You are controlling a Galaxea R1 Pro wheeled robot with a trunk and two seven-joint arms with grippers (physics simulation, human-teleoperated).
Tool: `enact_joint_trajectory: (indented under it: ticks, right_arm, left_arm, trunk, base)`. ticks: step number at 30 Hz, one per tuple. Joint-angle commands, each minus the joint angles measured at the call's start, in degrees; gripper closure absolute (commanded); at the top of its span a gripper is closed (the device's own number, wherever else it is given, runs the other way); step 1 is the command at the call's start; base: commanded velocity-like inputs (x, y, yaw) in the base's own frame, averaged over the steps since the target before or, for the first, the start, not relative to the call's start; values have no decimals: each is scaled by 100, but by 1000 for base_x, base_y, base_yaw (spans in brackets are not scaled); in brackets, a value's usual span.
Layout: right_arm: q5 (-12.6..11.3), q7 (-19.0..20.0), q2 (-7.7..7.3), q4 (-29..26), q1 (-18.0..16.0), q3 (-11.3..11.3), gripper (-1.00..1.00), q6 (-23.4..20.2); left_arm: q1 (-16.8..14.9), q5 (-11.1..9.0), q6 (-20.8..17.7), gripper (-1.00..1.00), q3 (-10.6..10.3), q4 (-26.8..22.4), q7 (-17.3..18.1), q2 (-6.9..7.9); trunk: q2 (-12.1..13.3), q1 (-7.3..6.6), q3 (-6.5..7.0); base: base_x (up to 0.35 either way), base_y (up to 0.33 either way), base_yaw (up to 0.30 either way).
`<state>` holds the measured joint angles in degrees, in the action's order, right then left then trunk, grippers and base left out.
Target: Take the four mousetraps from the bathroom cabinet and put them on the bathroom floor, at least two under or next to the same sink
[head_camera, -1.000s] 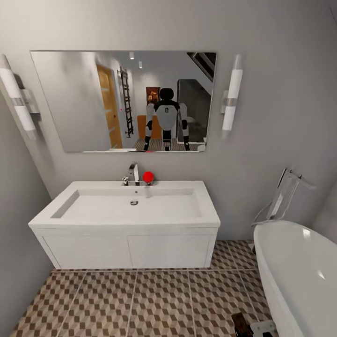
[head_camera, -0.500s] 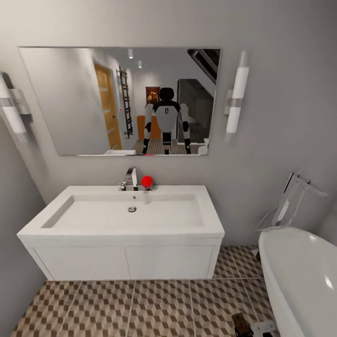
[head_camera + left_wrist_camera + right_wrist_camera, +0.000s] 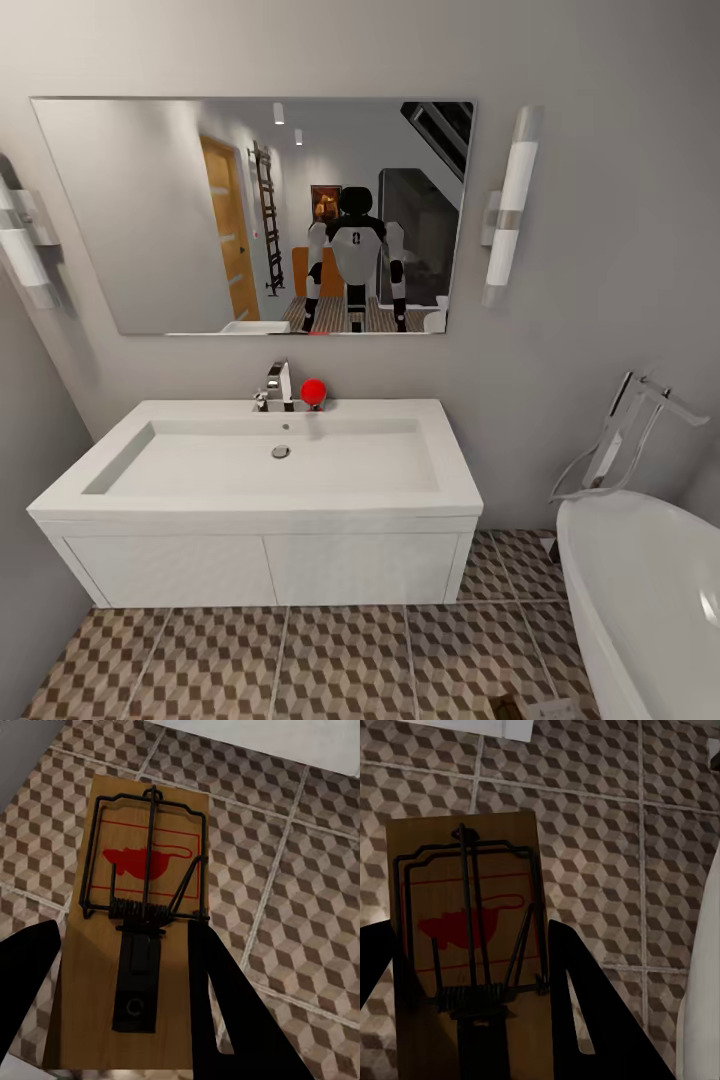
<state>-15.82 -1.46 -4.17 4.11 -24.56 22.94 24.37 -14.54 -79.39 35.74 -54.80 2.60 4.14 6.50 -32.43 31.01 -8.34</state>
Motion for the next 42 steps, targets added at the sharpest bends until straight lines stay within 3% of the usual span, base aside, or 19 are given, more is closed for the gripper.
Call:
enact_joint_trajectory:
  ticks: [1, 18, 42]
  right_arm:
    - [-49, 6, 4, 20, -9, 50, 100, 23]
    - [13, 11, 5, 13, -10, 62, 100, 30]
    - [17, 14, 4, 13, -7, 62, 100, 59]
  left_arm:
    - [-5, -57, 11, 100, -33, 15, 43, -2]
    - [-5, -51, 1, 100, -35, 18, 52, 9]
    - [-5, -51, 12, 100, -40, 19, 46, 2]
  trunk:
    - [-9, 3, -10]
    - [-9, 3, -10]
    - [-9, 3, -10]
  base:
    - [160, 0, 0]
    - [280, 26, 0]
    - [11, 3, 0]
